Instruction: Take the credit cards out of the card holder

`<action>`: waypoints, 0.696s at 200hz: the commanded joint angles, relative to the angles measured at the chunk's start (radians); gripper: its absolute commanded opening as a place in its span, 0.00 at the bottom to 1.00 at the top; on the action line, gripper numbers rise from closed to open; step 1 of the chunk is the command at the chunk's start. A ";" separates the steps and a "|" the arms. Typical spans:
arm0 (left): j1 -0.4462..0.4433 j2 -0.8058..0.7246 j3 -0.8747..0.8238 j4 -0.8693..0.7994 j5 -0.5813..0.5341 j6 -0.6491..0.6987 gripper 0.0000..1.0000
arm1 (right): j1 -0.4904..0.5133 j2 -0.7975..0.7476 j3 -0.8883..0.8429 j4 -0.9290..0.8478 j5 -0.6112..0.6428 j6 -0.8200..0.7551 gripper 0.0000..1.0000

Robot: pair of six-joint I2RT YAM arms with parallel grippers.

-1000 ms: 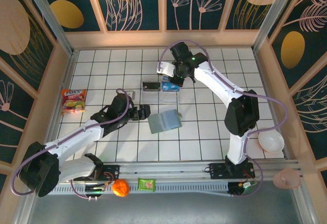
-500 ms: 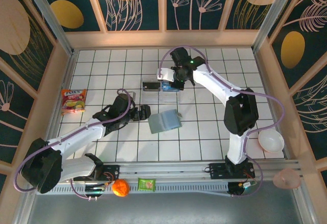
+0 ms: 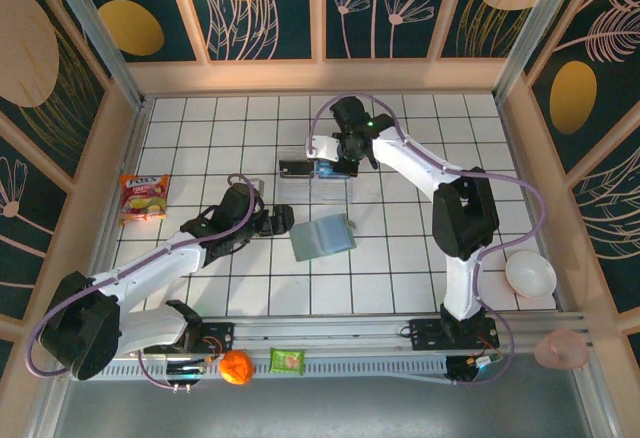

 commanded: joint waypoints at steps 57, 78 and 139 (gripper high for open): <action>0.005 -0.003 -0.001 -0.011 -0.017 -0.017 0.99 | -0.001 -0.006 -0.062 0.066 0.036 -0.024 0.03; 0.006 -0.004 -0.002 -0.005 -0.015 -0.018 0.99 | 0.003 -0.011 -0.078 0.083 0.046 -0.020 0.11; 0.006 -0.002 -0.009 0.011 -0.003 -0.021 0.99 | 0.004 -0.040 -0.082 0.185 0.034 0.042 0.29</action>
